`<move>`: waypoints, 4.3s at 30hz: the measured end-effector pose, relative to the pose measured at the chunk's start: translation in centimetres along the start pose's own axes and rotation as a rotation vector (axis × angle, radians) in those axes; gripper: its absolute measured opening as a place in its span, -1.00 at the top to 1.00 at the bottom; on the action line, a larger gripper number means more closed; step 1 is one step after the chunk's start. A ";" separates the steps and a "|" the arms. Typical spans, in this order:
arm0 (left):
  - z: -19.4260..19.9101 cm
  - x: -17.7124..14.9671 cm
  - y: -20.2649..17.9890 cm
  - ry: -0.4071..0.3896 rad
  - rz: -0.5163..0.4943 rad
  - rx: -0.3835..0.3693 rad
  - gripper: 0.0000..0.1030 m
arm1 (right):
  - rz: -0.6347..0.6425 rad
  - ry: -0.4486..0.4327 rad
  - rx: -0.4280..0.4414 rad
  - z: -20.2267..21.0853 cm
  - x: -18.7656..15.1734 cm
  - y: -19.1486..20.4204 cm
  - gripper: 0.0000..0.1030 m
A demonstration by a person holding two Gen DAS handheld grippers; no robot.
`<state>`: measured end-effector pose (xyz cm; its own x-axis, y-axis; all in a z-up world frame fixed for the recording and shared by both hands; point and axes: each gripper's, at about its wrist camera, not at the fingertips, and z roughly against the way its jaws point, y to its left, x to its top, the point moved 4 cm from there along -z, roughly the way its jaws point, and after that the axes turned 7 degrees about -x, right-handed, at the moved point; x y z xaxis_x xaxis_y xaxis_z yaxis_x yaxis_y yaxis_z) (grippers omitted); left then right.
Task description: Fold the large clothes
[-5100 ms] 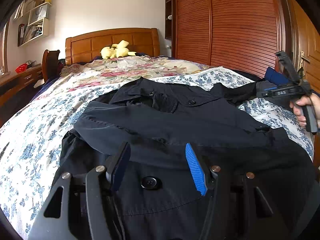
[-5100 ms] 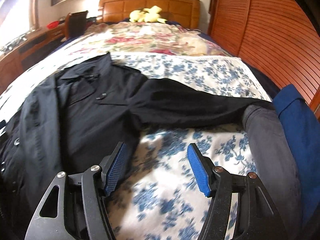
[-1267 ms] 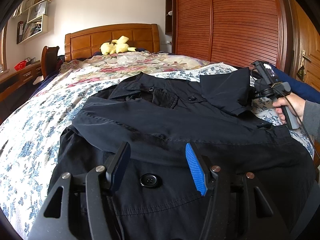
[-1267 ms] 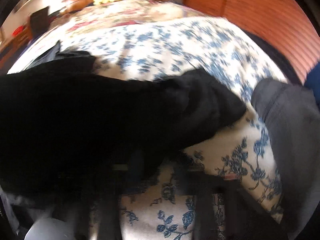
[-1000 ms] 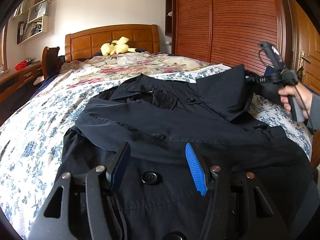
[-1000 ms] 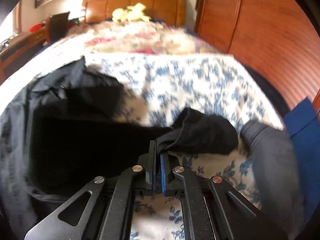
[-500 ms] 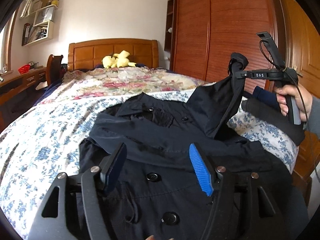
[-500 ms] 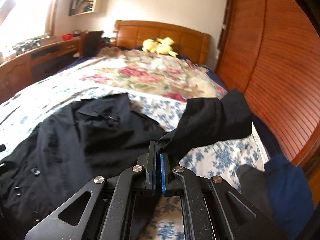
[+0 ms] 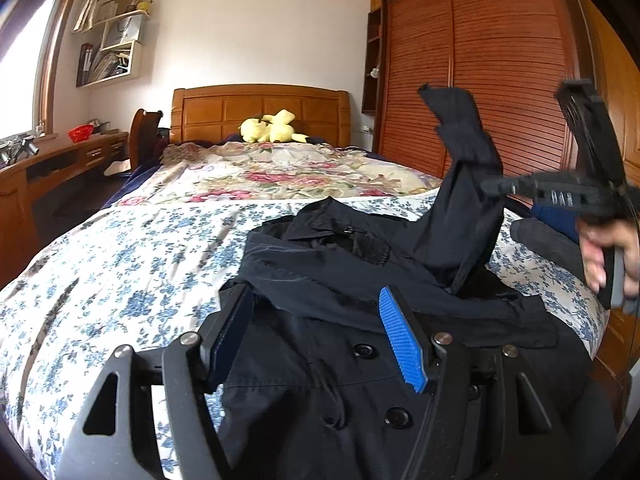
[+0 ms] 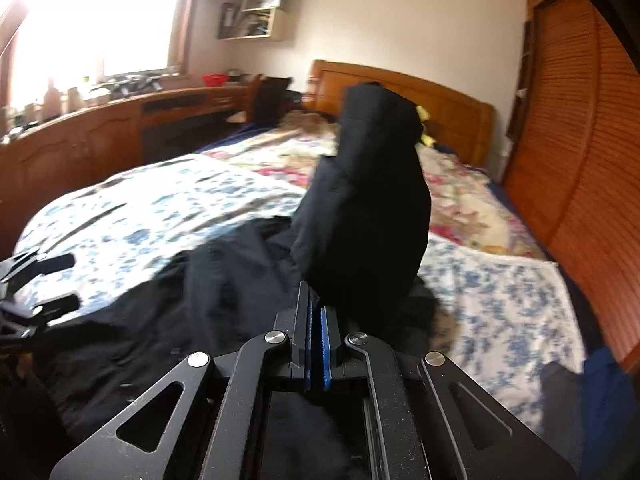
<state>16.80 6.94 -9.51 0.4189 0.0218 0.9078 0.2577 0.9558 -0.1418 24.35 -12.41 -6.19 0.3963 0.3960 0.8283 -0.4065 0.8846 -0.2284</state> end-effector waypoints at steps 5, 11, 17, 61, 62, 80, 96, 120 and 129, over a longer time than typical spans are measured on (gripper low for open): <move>0.6 0.1 1.2 -0.010 0.003 0.030 -0.26 | -0.010 0.045 0.103 -1.1 -2.6 4.5 0.98; 0.7 -0.3 2.6 -0.004 0.025 0.049 -0.26 | -0.007 0.120 0.178 -2.4 -7.0 8.7 0.98; 0.8 -0.7 3.0 0.003 0.028 0.056 -0.26 | -0.013 0.174 0.230 -2.5 -9.6 11.2 0.97; 2.5 -6.8 0.9 0.131 0.004 0.041 -0.26 | -0.004 0.207 0.245 1.2 -11.4 11.9 0.02; 2.6 -7.0 1.1 0.134 0.012 0.043 -0.26 | -0.011 0.214 0.251 0.5 -11.2 12.3 0.03; 1.0 -9.7 -1.1 0.227 0.020 -0.010 -0.26 | -0.058 0.320 0.332 2.3 -16.3 13.7 0.12; -0.5 -12.0 -4.1 0.341 0.009 -0.055 0.67 | -0.116 0.230 0.200 7.0 -17.0 6.7 0.12; 3.2 -5.2 1.4 0.194 0.019 0.077 0.45 | -0.246 0.195 0.106 8.9 -19.5 -0.1 0.12; 6.1 -8.6 2.5 0.227 0.027 0.077 -0.08 | -0.297 0.224 0.030 8.9 -21.4 -3.2 0.12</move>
<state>8.51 10.93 -15.27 0.6120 -0.0105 0.7908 0.1801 0.9755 -0.1263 9.83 -25.91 -18.57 0.6694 0.1705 0.7231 -0.2698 0.9626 0.0228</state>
